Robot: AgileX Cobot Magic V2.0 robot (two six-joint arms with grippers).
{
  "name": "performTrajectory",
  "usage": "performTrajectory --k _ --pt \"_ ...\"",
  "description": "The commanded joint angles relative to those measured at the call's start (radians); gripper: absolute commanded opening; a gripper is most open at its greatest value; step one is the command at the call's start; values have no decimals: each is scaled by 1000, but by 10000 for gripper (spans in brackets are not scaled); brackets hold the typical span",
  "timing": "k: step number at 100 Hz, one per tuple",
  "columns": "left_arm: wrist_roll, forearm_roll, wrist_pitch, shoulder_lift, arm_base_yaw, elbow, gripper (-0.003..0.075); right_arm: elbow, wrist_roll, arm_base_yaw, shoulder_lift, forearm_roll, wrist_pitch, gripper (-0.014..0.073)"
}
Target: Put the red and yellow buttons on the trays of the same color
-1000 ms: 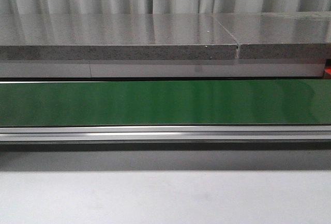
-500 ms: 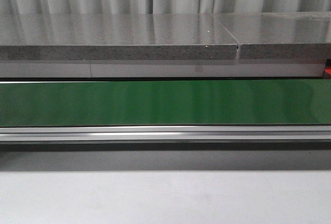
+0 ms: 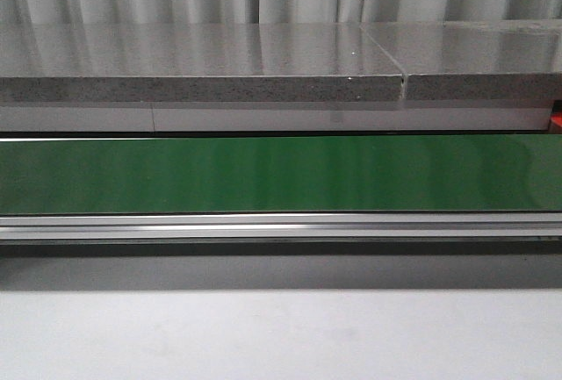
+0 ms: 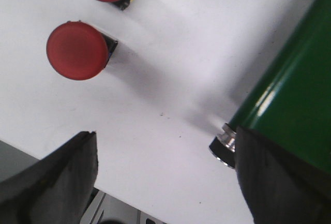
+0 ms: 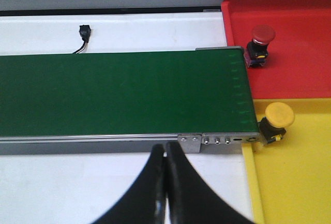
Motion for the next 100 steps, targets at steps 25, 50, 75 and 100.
performTrajectory --k 25,50,75,100 --pt "-30 33 20 81 49 -22 533 -22 -8 1 4 3 -67 -67" --pt "-34 60 -52 130 63 -24 532 -22 -8 1 4 3 -67 -67" --pt "-61 60 -176 183 63 -24 532 -22 -8 1 4 3 -67 -67" --pt "-61 63 -275 190 63 -24 526 -22 -8 1 4 3 -67 -67"
